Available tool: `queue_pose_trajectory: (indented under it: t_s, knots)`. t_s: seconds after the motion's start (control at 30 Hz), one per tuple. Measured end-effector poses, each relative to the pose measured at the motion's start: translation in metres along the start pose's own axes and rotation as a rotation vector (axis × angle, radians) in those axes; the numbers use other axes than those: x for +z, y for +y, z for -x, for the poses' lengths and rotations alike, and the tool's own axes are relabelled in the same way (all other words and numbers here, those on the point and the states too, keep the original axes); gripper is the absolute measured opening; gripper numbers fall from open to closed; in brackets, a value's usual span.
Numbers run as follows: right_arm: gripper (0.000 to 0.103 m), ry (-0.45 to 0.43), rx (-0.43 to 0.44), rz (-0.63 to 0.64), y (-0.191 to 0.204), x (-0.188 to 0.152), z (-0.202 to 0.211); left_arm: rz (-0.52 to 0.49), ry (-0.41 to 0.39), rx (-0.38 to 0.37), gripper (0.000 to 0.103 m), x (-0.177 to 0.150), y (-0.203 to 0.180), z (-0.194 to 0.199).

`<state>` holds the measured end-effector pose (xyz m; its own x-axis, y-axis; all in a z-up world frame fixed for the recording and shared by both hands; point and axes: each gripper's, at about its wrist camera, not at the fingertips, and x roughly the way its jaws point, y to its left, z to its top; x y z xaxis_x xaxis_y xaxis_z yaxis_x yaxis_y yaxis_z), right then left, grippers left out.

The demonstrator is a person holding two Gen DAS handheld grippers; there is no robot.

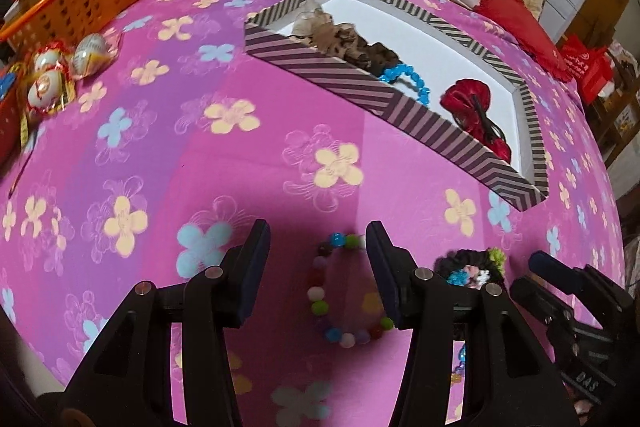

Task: Organize jewelry
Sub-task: 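Move left tool to multicolour bead bracelet while right tool grasps black scrunchie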

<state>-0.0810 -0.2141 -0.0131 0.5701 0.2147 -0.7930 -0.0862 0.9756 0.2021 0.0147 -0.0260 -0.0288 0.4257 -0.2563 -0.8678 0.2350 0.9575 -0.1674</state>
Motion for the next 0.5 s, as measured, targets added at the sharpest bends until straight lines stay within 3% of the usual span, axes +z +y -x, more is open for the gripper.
queue_pose_trajectory:
  t_s: [0.13,0.23,0.37,0.5]
  knots:
    - [0.033,0.009,-0.005,0.059,0.012,0.0,-0.004,0.012,0.005,0.001,0.049,-0.001,0.007,-0.002]
    - [0.031,0.02,-0.013,0.082,0.015,0.0,-0.011,0.024,0.004,-0.002,0.049,0.0,0.012,-0.002]
    - [0.027,0.035,-0.001,0.071,0.012,0.0,-0.018,0.045,0.011,-0.012,0.049,0.001,0.017,-0.004]
    - [0.016,0.06,0.037,0.044,0.007,-0.001,-0.027,0.047,0.014,-0.015,0.049,0.002,0.016,-0.005]
